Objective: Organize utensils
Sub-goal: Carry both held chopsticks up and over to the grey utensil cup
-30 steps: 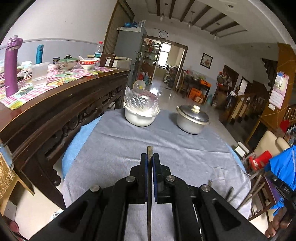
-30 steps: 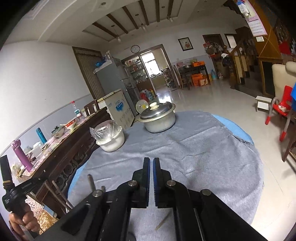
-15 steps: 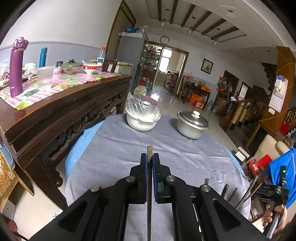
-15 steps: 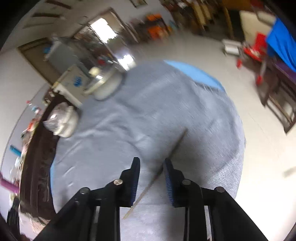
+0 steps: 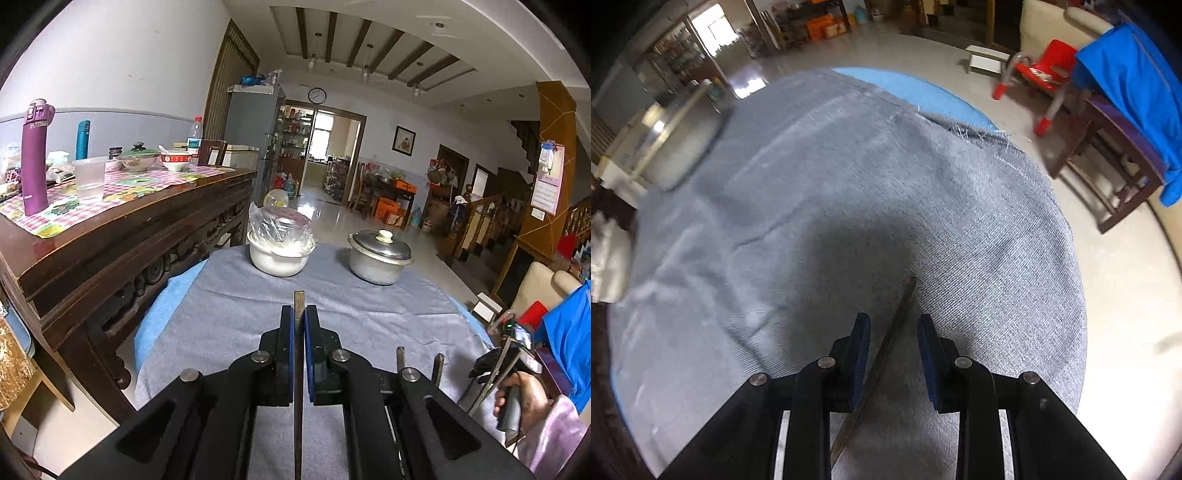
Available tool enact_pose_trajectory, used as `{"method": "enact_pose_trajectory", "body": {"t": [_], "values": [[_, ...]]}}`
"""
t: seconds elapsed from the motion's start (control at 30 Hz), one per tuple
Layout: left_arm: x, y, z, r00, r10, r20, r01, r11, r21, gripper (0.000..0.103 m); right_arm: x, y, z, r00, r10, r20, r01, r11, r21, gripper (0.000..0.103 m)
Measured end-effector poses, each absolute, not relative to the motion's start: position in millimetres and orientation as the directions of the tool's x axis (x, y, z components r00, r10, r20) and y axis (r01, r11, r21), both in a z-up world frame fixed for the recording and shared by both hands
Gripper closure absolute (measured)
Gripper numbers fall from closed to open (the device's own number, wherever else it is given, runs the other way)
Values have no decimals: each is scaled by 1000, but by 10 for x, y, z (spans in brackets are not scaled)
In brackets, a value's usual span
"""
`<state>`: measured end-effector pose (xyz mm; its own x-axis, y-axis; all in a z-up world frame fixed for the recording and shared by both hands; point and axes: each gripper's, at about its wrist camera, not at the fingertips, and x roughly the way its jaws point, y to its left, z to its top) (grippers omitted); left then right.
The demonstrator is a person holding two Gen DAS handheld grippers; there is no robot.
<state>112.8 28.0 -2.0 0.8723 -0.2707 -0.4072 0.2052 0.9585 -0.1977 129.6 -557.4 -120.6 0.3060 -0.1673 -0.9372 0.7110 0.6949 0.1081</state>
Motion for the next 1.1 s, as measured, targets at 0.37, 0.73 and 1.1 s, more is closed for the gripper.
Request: {"method": "enact_pose_trajectory", "body": {"t": [0.37, 0.73, 1.1], "values": [[1062, 357, 16, 879, -267, -395, 194, 957, -216, 98, 1247, -5304, -1209, 371, -254, -893, 655, 754, 58, 97], [878, 322, 123, 891, -270, -366, 195, 954, -228, 98, 490, -4929, -528, 718, -178, -673, 500, 805, 321, 97], [619, 211, 426, 906, -307, -291, 237, 938, -252, 98, -234, -4611, 56, 916, -99, -390, 292, 830, 475, 97]]}}
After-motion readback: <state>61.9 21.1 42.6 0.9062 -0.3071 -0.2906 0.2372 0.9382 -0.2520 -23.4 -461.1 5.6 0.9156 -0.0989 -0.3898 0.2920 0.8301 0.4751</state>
